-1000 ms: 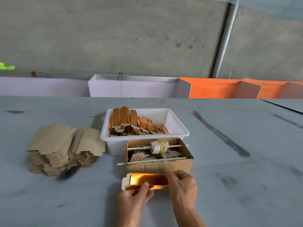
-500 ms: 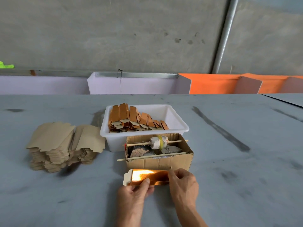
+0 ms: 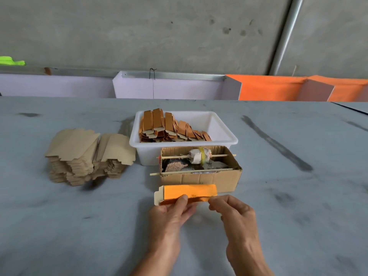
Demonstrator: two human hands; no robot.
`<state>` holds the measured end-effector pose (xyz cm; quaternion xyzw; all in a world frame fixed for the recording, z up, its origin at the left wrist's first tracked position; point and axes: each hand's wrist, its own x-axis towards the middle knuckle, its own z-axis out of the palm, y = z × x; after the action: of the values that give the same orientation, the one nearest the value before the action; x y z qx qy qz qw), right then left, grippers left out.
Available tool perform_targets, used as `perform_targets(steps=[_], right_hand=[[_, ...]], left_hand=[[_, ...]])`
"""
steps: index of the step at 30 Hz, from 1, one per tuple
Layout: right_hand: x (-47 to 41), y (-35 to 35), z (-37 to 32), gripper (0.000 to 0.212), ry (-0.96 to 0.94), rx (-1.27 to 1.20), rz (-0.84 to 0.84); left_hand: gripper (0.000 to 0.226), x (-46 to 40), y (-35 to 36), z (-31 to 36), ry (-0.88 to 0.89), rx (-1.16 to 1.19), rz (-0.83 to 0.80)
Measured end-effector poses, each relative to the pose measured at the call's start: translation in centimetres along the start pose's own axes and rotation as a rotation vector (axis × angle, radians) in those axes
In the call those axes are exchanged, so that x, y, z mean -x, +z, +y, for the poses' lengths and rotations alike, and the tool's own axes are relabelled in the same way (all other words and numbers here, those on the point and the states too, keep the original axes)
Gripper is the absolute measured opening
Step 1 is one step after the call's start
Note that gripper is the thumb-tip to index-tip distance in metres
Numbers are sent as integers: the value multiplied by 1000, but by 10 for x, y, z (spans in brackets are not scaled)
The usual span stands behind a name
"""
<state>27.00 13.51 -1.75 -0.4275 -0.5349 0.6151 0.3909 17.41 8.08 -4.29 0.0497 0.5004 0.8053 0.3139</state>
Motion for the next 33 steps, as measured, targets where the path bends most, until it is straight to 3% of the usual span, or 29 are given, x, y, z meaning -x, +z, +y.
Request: perform_targets(steps=[7, 13, 33], right_hand=[[16, 7, -1, 31, 20, -147, -181], [12, 12, 7, 31, 38, -190, -180], [7, 15, 17, 26, 82, 3, -150]], left_hand=[[14, 12, 9, 7, -61, 75, -23], [13, 16, 9, 6, -110, 129, -21], [6, 16, 7, 3, -152, 115, 29]])
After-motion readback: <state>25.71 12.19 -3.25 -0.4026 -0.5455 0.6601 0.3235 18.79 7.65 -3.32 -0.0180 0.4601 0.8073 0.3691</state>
